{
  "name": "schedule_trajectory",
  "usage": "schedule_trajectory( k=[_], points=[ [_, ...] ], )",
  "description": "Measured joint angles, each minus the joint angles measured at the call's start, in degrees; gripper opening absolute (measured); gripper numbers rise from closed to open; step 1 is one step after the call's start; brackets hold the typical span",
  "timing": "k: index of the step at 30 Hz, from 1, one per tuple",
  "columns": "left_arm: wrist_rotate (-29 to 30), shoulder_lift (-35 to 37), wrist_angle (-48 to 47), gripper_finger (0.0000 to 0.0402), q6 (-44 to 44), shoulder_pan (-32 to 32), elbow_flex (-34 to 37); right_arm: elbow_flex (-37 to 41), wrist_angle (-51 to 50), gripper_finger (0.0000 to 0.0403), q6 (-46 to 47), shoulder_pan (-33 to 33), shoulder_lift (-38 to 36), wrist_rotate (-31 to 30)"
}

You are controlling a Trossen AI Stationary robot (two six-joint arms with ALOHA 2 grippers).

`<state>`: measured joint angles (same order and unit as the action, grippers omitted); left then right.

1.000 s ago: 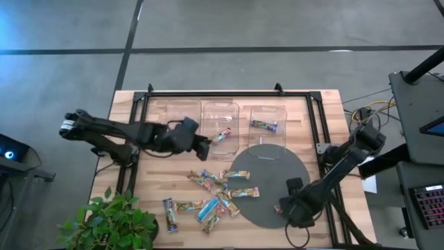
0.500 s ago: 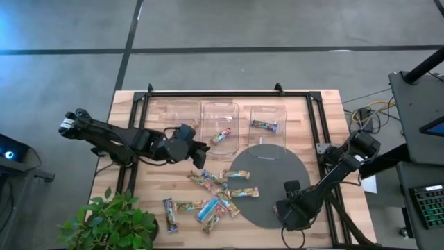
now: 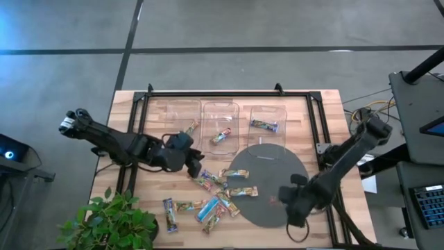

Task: Pick and place Granola Bars by type
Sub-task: Put the red granola bar into the middle transparent bin

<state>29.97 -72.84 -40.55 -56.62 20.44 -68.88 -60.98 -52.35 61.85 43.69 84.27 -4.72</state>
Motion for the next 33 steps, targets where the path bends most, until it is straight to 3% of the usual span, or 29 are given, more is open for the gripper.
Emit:
schedule_trajectory(
  k=[4,7,12,17,20,27,33],
  points=[
    [0.71,0.00,-0.22,0.0085,-1.55,2.84,2.28,-0.50,4.84,0.0058,6.75,-6.99,-7.49,-9.45],
    [0.83,0.00,-0.36,0.0085,-4.90,5.27,4.21,-0.50,12.56,0.0061,3.96,-14.72,-10.87,-14.11],
    [4.27,0.06,-0.23,0.0085,-13.86,9.57,6.31,-0.50,27.48,0.0074,-7.46,-29.71,-9.40,-9.49],
    [7.85,0.13,-0.32,0.0085,-16.01,13.46,6.46,-0.70,38.53,0.0091,-6.11,-42.84,-3.79,-7.99],
    [8.57,0.13,-1.67,0.0085,-16.05,14.42,6.58,-2.42,40.29,0.0105,-5.15,-48.17,0.67,-3.51],
    [5.63,0.17,-2.36,0.0085,-12.06,14.56,9.39,-6.74,38.96,0.0161,-3.78,-51.87,9.18,1.46],
    [0.87,-0.19,1.12,0.0085,1.95,14.62,15.19,-10.58,37.33,0.0200,-19.87,-47.28,8.56,1.58]
  ],
)
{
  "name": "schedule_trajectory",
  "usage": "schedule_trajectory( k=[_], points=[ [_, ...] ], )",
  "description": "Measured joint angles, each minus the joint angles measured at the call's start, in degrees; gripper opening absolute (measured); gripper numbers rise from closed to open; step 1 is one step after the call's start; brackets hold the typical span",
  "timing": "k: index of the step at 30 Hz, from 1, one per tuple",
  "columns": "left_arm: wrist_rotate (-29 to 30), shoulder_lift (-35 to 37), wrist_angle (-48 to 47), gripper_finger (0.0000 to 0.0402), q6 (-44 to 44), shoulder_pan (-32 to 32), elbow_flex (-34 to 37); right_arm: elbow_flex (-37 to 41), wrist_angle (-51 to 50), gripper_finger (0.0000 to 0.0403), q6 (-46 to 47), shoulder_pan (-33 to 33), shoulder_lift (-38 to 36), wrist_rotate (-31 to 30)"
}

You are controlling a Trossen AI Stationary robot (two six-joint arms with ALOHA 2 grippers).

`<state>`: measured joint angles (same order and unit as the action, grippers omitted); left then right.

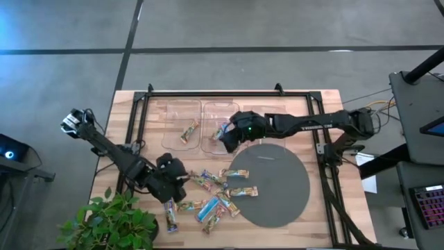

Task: Pick and place Granola Bars by type
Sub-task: Put the red granola bar into the middle transparent bin

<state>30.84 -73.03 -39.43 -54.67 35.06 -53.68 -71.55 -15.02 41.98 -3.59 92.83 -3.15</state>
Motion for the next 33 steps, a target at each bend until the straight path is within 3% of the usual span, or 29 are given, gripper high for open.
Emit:
schedule_trajectory(
  k=[6,8,15,19,24,29,33],
  points=[
    [-0.82,-0.03,14.39,0.0085,21.57,-0.29,7.84,-4.73,-16.16,0.0211,-20.76,6.01,-2.36,-2.82],
    [-2.07,-0.03,18.14,0.0085,27.15,-1.13,10.06,-6.56,-22.53,0.0211,-23.23,7.97,-2.36,-3.15],
    [-7.40,-0.16,18.97,0.0085,29.38,-5.98,13.32,-9.11,-37.35,0.0229,-21.39,15.07,-2.46,-10.68],
    [-8.77,-0.16,18.90,0.0091,28.23,-10.16,13.32,-9.67,-40.49,0.0267,-18.17,17.99,-2.46,-14.52],
    [-13.84,-1.52,18.85,0.0127,24.73,-15.94,13.35,-9.83,-43.90,0.0324,-14.68,19.87,-2.46,-17.89],
    [-20.19,-4.13,19.49,0.0152,35.67,-15.39,12.58,-9.83,-48.75,0.0360,-14.03,20.58,-2.48,-17.83],
    [-21.32,-7.30,19.62,0.0154,41.92,-14.72,11.63,-9.83,-52.21,0.0365,-13.94,21.26,-3.27,-17.61]
  ],
)
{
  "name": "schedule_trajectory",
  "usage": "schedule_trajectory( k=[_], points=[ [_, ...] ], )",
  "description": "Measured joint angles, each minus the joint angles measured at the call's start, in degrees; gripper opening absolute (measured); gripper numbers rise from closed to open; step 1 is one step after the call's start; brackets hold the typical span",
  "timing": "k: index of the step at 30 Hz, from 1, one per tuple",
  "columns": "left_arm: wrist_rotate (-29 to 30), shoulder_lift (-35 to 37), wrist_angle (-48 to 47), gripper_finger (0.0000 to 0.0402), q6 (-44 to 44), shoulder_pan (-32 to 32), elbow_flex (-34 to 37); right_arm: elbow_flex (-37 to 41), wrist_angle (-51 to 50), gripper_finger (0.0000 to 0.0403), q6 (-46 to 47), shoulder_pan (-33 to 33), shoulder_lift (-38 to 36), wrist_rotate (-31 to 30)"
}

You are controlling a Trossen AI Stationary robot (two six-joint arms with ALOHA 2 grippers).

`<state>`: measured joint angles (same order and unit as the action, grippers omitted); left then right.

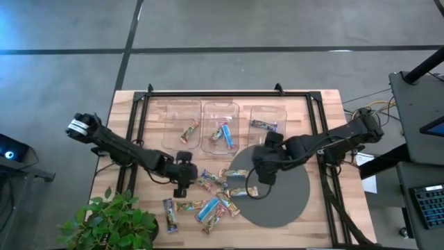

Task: Pick and place Granola Bars by type
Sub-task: Put the red granola bar into the middle transparent bin

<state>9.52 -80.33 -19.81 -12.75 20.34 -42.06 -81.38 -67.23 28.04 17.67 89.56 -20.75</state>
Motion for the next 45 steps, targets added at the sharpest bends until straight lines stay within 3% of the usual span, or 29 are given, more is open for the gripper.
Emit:
schedule_trajectory(
  k=[13,24,31,39,45],
  points=[
    [2.72,-12.98,-3.70,0.0154,6.46,-0.63,-5.66,0.40,-0.12,0.0366,0.49,0.35,-1.07,-0.28],
    [-0.32,-14.30,-4.29,0.0152,6.64,-1.37,-7.53,1.76,-0.04,0.0366,0.16,0.33,-1.05,-0.28],
    [-0.75,-16.42,-4.22,0.0117,5.25,-1.51,-7.68,1.77,0.12,0.0366,0.12,0.35,-1.03,-0.28],
    [-2.43,-12.11,-8.85,0.0066,-4.76,-0.89,-8.94,1.79,0.58,0.0366,2.73,0.59,-2.70,-0.78],
    [-5.78,-2.89,-9.40,0.0063,-14.56,-0.89,-11.58,1.79,0.59,0.0366,9.07,0.59,-7.01,-8.63]
  ],
)
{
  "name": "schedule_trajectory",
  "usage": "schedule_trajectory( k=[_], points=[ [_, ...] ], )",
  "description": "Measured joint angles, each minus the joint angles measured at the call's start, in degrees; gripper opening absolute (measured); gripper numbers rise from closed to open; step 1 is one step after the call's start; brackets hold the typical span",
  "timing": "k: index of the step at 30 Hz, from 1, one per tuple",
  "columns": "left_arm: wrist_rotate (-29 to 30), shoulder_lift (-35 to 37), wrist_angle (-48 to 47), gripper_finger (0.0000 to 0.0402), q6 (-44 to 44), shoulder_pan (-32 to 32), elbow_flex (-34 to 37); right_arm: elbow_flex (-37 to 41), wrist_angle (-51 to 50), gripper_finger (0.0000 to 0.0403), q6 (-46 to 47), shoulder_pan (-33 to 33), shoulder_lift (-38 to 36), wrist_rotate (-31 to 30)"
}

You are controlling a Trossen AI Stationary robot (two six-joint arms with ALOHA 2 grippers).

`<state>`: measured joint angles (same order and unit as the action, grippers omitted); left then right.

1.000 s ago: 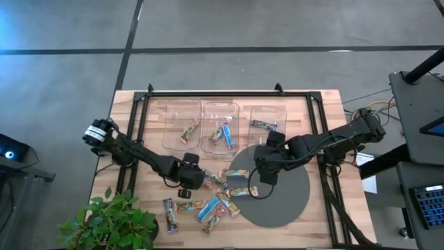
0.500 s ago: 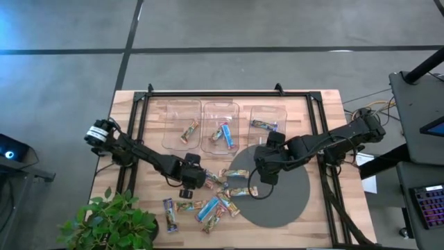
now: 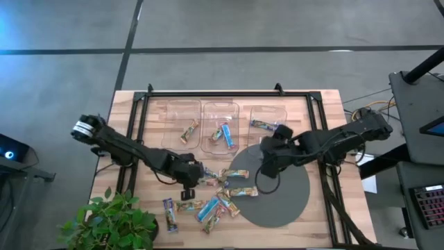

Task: Pick and place Granola Bars by type
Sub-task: Put the red granola bar into the middle transparent bin

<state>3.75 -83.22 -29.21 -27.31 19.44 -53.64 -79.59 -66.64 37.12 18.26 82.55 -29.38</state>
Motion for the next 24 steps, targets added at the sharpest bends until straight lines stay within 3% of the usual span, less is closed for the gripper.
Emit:
schedule_trajectory(
  k=[3,6,12,17,24],
  points=[
    [2.35,5.12,1.12,0.0063,-8.81,-1.48,-0.76,0.00,-0.08,0.0366,6.42,-0.02,-2.87,-5.46],
    [9.12,9.35,5.33,0.0063,-18.65,-5.36,-0.89,0.00,-0.12,0.0366,13.31,-0.02,-5.70,-9.78],
    [19.75,11.51,17.70,0.0063,-34.45,-17.71,-0.42,0.46,-0.11,0.0366,21.65,-0.01,-9.23,-14.54],
    [15.61,5.61,24.01,0.0064,-35.61,-26.57,-0.43,0.63,-0.17,0.0366,22.12,-0.02,-8.77,-14.43],
    [10.25,-1.80,19.60,0.0064,-27.91,-27.47,-1.96,0.66,-0.34,0.0366,21.58,1.22,-5.50,-11.23]
  ],
)
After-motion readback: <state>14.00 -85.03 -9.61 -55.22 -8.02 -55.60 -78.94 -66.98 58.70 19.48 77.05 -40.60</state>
